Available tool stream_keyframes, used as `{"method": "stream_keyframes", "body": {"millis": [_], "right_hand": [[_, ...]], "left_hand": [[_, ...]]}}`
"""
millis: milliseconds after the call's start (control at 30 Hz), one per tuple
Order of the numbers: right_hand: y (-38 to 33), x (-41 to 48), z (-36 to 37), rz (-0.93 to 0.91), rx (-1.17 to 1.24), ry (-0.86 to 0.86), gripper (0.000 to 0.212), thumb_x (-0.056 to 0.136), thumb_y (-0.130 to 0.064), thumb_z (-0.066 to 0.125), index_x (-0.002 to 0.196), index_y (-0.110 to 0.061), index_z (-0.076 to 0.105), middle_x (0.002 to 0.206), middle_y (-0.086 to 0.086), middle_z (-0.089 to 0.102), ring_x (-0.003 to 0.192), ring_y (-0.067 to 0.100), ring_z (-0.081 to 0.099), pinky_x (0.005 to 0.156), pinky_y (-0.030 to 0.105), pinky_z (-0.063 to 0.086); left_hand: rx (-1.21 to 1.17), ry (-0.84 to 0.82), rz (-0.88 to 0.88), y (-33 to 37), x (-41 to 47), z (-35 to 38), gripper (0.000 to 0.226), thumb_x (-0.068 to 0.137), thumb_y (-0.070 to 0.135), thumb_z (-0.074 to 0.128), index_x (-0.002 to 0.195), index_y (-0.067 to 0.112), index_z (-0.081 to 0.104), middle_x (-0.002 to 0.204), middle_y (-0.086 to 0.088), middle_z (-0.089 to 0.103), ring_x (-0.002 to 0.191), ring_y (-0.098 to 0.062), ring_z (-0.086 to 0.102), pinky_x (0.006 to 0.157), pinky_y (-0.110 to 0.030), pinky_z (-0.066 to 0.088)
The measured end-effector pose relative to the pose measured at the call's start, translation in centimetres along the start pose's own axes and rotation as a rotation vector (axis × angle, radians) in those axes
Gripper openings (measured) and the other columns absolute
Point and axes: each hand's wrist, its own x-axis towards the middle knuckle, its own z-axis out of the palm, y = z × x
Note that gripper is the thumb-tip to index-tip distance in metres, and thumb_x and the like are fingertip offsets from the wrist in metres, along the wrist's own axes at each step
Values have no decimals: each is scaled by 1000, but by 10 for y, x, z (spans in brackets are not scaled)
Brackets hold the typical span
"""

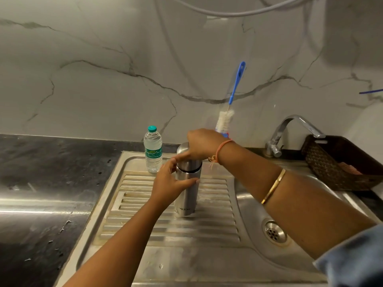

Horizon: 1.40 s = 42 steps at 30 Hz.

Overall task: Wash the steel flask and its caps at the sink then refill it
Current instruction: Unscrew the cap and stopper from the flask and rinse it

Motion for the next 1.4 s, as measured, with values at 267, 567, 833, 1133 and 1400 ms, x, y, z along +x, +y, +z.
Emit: {"method": "stream_keyframes", "body": {"millis": [267,567,833,1133,1400], "right_hand": [[15,-7,-4,-35,420,65,47,79,-33,70,118,-13,54,108,6,58,88,19,56,63,22,49],[64,-28,5,104,1209,256,42,80,-28,71,114,-20,48,107,4,55,89,15,59,53,21,52],[107,-6,101,301,990,267,40,76,-23,75,102,-16,46,95,0,53,87,18,55,74,32,50],[117,24,188,304,614,104,47,77,-33,68,117,-12,54,112,12,61,99,29,58,82,32,47],[123,29,202,280,610,17,65,74,-36,74,130,-14,48,126,13,54,110,29,54,92,34,46]], "left_hand": [[-2,-13,-12,-3,2,-1,58,63,33,86,107,31,48,102,14,55,95,-6,51,76,-21,41],[-66,-22,-32,2,-2,-1,61,65,28,85,115,27,51,110,10,58,103,-10,53,84,-27,43],[-65,-14,-44,7,-6,1,58,69,25,83,114,31,47,103,20,53,95,-1,48,75,-15,38],[-75,22,-67,5,-7,3,63,67,22,84,118,32,49,108,20,58,99,7,51,85,-19,41],[-76,4,-74,5,-6,3,64,68,22,84,119,34,47,107,27,55,101,8,50,81,-12,38]]}}
